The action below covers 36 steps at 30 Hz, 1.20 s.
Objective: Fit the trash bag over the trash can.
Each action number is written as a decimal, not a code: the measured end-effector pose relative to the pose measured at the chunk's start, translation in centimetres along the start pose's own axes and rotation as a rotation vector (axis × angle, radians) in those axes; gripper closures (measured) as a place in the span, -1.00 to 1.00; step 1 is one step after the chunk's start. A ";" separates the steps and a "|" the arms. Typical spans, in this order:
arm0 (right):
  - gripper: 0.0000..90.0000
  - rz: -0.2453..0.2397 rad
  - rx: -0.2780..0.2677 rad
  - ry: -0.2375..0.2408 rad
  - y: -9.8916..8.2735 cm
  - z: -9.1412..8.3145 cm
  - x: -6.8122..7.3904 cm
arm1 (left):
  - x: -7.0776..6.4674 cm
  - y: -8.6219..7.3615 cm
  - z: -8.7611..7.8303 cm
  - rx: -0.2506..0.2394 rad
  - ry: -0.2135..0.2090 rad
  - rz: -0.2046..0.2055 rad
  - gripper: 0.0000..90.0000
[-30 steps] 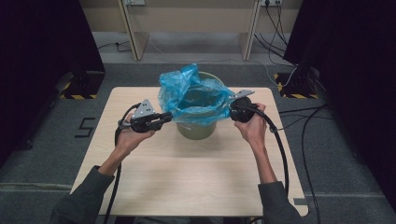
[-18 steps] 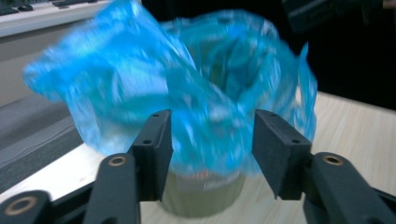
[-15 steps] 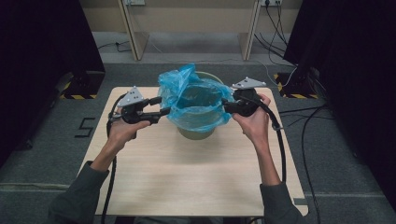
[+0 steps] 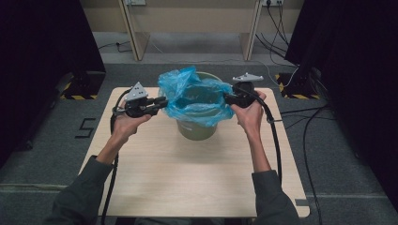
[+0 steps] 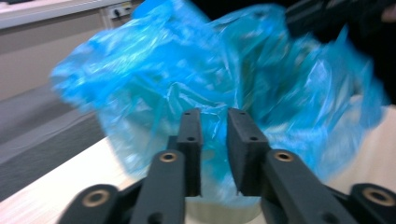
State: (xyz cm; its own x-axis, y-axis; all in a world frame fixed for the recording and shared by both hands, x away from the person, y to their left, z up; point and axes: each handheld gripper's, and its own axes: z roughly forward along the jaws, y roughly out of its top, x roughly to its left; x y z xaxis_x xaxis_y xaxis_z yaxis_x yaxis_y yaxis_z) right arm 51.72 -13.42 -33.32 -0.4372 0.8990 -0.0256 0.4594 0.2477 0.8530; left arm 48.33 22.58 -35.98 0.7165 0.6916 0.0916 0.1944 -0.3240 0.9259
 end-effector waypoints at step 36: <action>0.37 -0.142 0.041 -0.021 -3.3 -2.3 1.7 | -1.2 -2.3 0.6 0.018 -0.041 -0.021 0.54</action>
State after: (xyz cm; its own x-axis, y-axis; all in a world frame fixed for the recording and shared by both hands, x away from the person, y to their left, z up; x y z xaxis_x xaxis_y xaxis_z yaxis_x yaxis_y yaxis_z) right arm 47.69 -13.57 -34.98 -0.4841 0.8609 -0.1562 0.4250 0.3874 0.8181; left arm 47.45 22.08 -38.46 0.7391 0.6713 0.0562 0.2218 -0.3214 0.9206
